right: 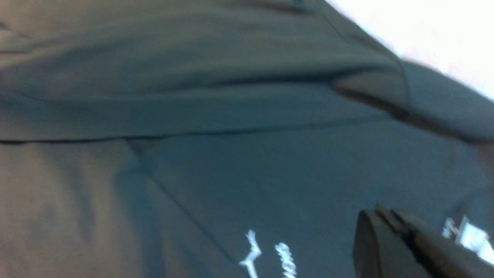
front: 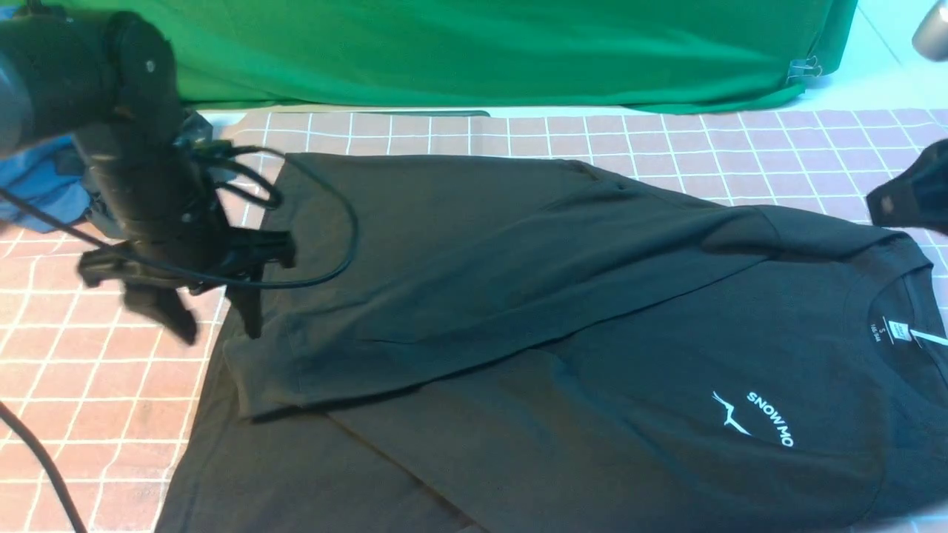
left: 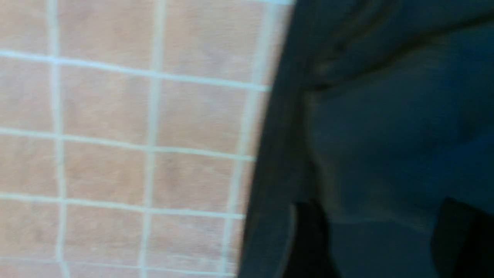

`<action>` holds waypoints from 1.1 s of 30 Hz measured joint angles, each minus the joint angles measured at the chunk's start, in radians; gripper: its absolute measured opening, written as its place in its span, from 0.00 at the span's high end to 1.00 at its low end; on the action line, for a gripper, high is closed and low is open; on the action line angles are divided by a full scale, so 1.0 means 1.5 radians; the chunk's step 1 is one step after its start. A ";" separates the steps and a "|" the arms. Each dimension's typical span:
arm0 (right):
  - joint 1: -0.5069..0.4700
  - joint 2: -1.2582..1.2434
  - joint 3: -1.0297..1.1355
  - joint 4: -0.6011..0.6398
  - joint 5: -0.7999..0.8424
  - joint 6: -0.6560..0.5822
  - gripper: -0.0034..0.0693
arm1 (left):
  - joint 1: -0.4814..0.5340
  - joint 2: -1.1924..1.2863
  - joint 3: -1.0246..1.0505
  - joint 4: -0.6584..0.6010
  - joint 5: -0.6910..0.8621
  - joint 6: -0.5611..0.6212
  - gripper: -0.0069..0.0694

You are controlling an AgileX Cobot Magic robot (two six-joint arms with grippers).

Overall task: Fold a long-sleeved shirt over a pink coffee tablecloth.
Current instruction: 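Grasp the near edge of the shirt at its hem and shoulder corners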

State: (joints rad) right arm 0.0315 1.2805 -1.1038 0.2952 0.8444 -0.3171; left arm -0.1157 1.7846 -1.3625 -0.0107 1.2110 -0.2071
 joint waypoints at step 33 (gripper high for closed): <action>-0.002 0.621 -0.370 -0.019 -0.163 0.020 0.90 | -0.123 0.094 0.019 -0.086 -0.172 -0.021 0.89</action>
State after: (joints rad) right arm 0.0291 2.2124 -1.6594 0.2668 0.6001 -0.2874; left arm -0.3005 1.9249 -1.3339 -0.1400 0.9534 -0.2392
